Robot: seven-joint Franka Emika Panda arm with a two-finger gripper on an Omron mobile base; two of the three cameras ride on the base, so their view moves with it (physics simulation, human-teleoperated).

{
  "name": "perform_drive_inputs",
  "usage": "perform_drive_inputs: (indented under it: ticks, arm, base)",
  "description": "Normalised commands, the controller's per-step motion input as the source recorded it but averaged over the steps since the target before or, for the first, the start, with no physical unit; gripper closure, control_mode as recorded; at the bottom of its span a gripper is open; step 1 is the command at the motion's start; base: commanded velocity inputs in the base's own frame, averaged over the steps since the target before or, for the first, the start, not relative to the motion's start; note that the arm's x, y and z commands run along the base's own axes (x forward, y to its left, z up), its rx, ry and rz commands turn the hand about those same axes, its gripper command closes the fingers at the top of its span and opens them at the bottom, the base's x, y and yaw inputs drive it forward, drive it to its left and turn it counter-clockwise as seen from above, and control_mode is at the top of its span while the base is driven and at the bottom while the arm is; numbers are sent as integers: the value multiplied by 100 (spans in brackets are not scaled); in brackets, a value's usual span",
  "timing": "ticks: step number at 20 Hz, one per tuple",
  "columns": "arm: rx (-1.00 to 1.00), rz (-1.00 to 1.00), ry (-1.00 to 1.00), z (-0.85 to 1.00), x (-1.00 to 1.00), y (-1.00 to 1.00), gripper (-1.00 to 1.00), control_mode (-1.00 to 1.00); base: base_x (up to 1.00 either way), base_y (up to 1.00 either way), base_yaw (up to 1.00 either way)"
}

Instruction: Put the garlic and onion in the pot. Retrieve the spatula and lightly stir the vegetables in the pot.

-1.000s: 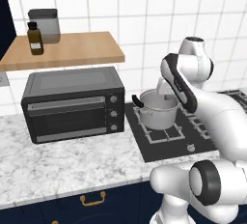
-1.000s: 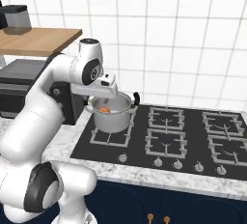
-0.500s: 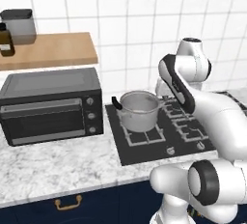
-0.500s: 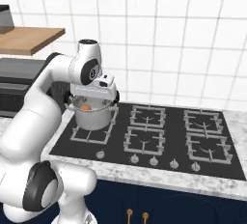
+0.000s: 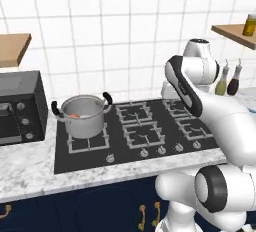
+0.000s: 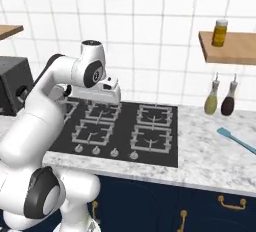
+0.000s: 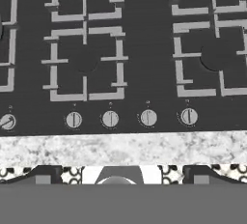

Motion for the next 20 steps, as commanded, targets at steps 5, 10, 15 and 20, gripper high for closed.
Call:
perform_drive_inputs:
  ticks: [5, 10, 15, 20]
  arm:
    - [0, 0, 0, 0, 0, 0, -100, 100]
    - [0, 0, 0, 0, 0, 0, -100, 100]
    - [2, 1, 0, -3, 0, -17, -100, -100]
    - [4, 12, 0, -54, 5, -99, -100, -100]
  base:
    - [0, -100, 0]
    - [5, -100, 3]
    - [11, -77, 3]
    - [0, 0, 0]
